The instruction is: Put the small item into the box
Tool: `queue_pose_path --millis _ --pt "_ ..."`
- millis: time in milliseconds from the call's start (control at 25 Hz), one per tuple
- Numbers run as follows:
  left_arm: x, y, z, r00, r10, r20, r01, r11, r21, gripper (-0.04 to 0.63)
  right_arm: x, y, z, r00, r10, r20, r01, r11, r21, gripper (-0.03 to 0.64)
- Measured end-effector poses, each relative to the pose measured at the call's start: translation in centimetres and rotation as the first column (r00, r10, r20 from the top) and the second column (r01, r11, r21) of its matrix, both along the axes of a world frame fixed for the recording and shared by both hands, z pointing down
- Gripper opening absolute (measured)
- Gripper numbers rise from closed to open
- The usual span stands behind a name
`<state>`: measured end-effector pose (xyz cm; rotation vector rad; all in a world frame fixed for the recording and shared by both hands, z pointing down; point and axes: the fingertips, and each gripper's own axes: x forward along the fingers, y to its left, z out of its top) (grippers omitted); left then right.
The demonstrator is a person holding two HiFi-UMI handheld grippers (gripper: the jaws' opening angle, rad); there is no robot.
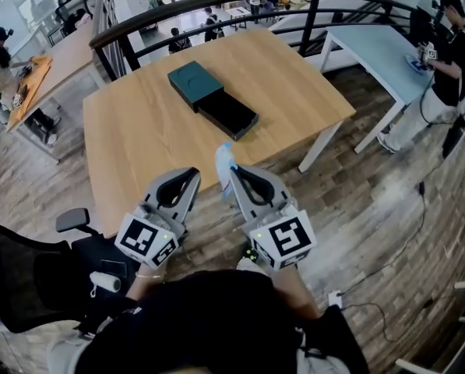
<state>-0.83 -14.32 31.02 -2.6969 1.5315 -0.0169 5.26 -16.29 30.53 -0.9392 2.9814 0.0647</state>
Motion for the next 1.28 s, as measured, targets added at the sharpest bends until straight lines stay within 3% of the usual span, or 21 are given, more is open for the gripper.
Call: queue_pose_path --millis 680,1000,1280 --pt "3.5 -9.9 2.3 0.992 -0.123 0.004 0.123 0.992 -0.018 0.025 3.0 -10.4 2.3 0.991 -0.129 -0.030 0.128 0.992 -0.011 0.025" --pt "1.7 -12.8 3.4 0.986 -0.169 0.001 0.169 0.985 -0.039 0.025 1.4 -13.6 3.9 0.986 -0.168 -0.023 0.167 0.985 -0.045 0.025" --pt "1.5 -18.6 3.4 0.988 -0.153 -0.017 0.153 0.988 -0.020 0.025 1.0 -18.1 4.1 0.984 -0.170 -0.057 0.168 0.985 -0.027 0.025"
